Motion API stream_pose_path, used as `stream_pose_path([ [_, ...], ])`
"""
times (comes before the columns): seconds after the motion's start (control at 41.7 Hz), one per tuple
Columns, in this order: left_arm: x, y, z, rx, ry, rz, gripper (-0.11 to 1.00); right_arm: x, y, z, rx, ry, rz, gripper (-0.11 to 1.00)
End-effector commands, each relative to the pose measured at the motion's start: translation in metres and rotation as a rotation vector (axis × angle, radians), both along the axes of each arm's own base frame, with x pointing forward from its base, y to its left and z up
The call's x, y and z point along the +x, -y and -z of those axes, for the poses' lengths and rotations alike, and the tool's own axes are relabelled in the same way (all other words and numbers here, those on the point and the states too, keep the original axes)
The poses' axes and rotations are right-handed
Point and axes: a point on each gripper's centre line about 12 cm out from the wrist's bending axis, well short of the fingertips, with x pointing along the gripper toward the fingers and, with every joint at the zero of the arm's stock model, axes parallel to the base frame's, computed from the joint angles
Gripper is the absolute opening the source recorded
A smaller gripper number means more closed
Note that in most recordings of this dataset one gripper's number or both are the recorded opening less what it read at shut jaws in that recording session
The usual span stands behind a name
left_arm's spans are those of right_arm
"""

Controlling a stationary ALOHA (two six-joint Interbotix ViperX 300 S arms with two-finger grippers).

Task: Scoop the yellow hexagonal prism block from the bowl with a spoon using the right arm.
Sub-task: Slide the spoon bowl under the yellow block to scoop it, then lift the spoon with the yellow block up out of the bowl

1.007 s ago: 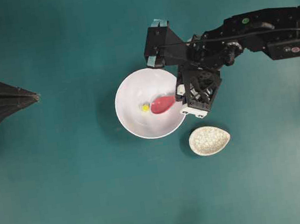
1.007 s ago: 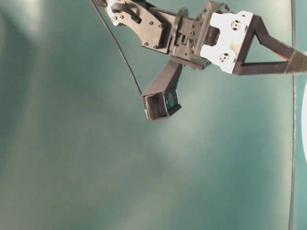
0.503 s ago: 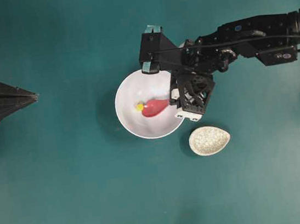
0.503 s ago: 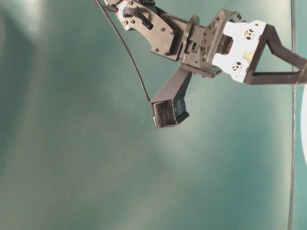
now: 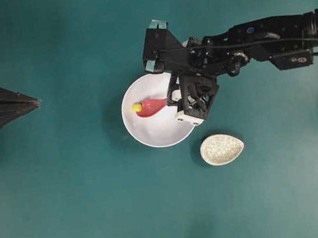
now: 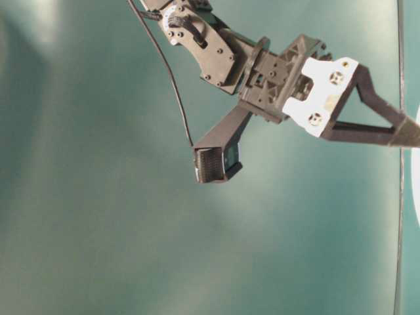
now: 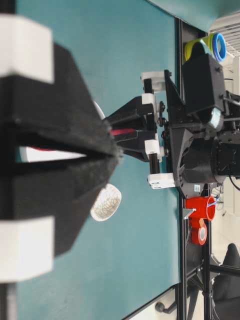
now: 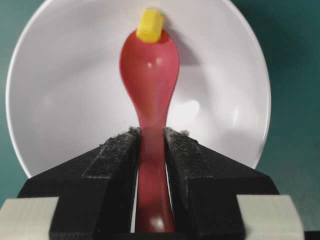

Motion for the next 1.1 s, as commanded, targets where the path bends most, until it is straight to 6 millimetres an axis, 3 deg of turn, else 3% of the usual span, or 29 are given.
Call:
stream_pose_path([
  [0.0,0.002,0.0,-0.01,0.005,0.023,0.001,0.0,0.007,0.001,-0.017,-0.013,0.058,0.001,0.22],
  [0.455,0.002,0.0,-0.01,0.005,0.023,0.001,0.0,0.007,0.001,-0.036,-0.02,0.105,0.002,0.22],
  [0.815,0.002,0.0,-0.01,0.003,0.023,0.001,0.0,-0.007,0.0,-0.079,-0.044,0.228,0.008,0.22],
  [1.079,0.002,0.0,-0.011,0.003,0.029,0.001,0.0,-0.041,0.001,-0.122,-0.129,0.449,0.036,0.22],
])
